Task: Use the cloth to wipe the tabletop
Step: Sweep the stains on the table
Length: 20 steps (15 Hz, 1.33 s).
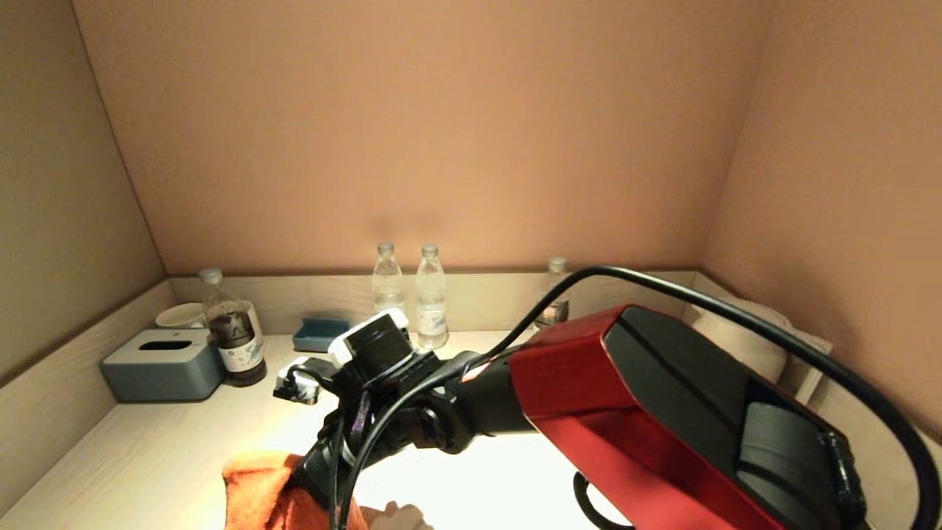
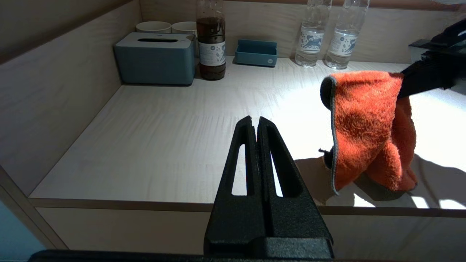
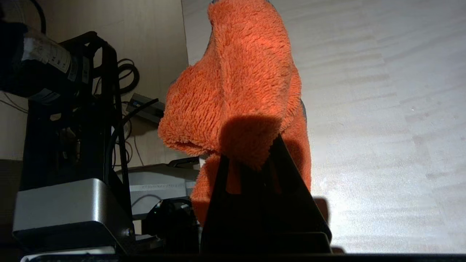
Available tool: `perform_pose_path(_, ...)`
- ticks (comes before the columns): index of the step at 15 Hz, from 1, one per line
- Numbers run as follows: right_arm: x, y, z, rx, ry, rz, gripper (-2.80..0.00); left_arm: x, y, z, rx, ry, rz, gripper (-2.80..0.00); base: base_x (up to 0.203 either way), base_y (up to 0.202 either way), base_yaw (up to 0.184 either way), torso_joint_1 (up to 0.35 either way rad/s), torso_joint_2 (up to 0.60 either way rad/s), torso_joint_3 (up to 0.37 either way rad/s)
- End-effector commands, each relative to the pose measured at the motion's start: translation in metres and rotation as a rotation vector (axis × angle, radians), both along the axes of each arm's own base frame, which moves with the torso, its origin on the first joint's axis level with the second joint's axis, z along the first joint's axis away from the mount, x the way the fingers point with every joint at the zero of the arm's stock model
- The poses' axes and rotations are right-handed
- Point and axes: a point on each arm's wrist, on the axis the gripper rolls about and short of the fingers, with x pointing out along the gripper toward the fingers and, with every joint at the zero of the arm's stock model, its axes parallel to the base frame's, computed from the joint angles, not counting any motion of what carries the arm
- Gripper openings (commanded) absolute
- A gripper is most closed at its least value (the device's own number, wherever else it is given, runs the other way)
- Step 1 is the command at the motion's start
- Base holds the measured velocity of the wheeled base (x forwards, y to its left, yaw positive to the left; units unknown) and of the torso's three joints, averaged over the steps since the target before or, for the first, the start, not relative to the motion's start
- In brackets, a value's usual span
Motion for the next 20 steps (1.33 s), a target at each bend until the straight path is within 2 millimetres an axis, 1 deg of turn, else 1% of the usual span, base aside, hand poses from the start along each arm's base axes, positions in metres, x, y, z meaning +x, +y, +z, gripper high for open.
perform_pose_path(1,0.005,0.010,-0.004,0.045,0.031,0.133,-2.80,0.000,0.000,0.000,-0.001,0.000,0.000,-2.80,0.000,0.000,0.000,0.000,0.00,0.000)
perform_pose_path(3,0.007,0.012,-0.009,0.032,0.041,0.135,-2.80,0.000,0.000,0.000,-0.001,0.000,0.000,-2.80,0.000,0.000,0.000,0.000,0.00,0.000)
perform_pose_path(5,0.015,0.022,-0.019,0.008,0.011,0.095,-2.80,0.000,0.000,0.000,-0.001,0.000,0.000,-2.80,0.000,0.000,0.000,0.000,0.00,0.000)
perform_pose_path(6,0.015,0.023,-0.023,-0.009,0.005,0.080,-2.80,0.000,0.000,0.000,-0.001,0.000,0.000,-2.80,0.000,0.000,0.000,0.000,0.00,0.000)
perform_pose_path(10,0.020,0.022,-0.052,-0.112,-0.070,0.032,-2.80,0.000,0.000,0.000,-0.001,0.000,0.000,-2.80,0.000,0.000,0.000,0.000,0.00,0.000)
perform_pose_path(15,0.023,0.022,-0.067,-0.163,-0.100,0.006,-2.80,0.000,0.000,0.000,-0.001,0.000,0.000,-2.80,0.000,0.000,0.000,0.000,0.00,0.000)
perform_pose_path(19,0.027,0.018,-0.068,-0.177,-0.104,-0.013,-2.80,0.000,0.000,0.000,-0.001,0.000,0.000,-2.80,0.000,0.000,0.000,0.000,0.00,0.000)
perform_pose_path(20,0.027,0.016,-0.072,-0.196,-0.106,-0.025,-2.80,0.000,0.000,0.000,-0.001,0.000,0.000,-2.80,0.000,0.000,0.000,0.000,0.00,0.000)
